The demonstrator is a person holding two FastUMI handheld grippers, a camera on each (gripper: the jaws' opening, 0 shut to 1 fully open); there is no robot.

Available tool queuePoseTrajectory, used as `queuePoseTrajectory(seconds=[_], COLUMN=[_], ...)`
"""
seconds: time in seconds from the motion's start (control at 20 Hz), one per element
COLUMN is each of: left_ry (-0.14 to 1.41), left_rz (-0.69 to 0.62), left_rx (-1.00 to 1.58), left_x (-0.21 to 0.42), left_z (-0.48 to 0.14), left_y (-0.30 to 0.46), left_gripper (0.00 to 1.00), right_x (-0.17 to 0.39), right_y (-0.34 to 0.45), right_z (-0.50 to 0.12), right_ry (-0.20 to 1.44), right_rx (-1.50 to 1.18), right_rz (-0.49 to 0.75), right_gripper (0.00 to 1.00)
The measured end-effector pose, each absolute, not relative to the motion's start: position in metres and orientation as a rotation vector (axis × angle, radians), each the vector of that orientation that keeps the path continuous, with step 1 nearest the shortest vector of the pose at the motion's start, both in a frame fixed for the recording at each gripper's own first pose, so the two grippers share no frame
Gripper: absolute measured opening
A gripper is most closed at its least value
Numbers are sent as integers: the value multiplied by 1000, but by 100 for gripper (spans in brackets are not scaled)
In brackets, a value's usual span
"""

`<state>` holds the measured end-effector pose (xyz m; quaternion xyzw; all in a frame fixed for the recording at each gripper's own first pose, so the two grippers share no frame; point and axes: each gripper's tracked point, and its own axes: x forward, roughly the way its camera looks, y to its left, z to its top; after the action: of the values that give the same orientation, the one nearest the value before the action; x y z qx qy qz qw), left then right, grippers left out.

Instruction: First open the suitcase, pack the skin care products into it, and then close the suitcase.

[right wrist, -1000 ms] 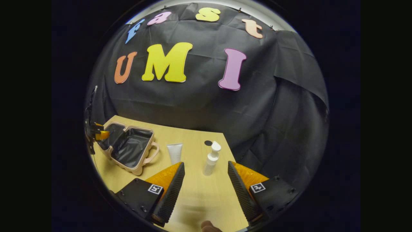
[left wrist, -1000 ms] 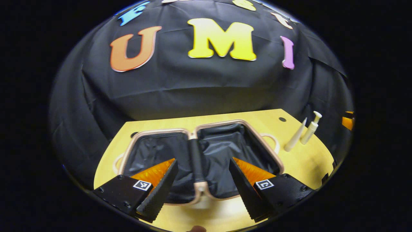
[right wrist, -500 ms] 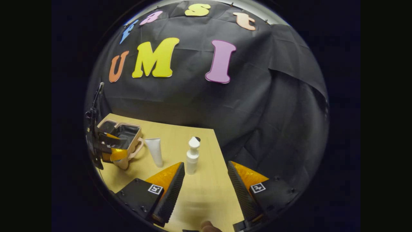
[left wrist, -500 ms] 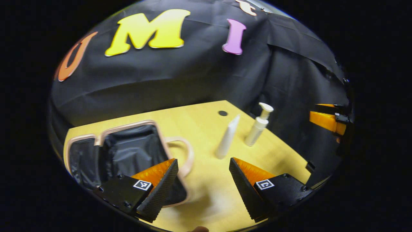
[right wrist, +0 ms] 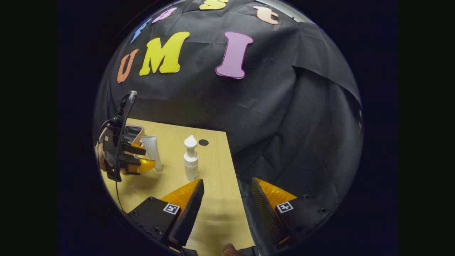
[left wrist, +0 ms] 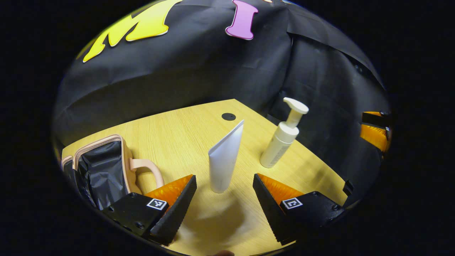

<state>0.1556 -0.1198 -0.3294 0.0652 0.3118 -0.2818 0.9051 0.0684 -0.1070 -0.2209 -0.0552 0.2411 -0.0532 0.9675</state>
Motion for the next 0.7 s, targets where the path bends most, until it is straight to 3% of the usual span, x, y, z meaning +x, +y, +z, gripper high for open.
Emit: queuePoseTrajectory(seconds=[0.15,0.3,0.45,0.6,0.65,0.7], left_ry=[645,623,645,649,642,642], left_rz=[-538,-541,-516,-507,-501,-513], left_rx=[126,72,62,70,70,52], left_x=[175,184,187,188,189,185], left_z=[-344,-353,-367,-373,-372,-370], left_y=[-118,-127,-129,-134,-135,-140], left_gripper=[99,91,75,70,57,55], right_x=[75,80,88,96,98,101], right_y=[-113,-113,-108,-96,-90,-86], right_z=[-236,-250,-261,-265,-267,-271], right_ry=[514,531,539,530,528,532], right_rx=[-118,-124,-127,-122,-116,-115], right_rz=[-86,-59,-16,42,63,78], right_gripper=[80,79,79,80,79,79])
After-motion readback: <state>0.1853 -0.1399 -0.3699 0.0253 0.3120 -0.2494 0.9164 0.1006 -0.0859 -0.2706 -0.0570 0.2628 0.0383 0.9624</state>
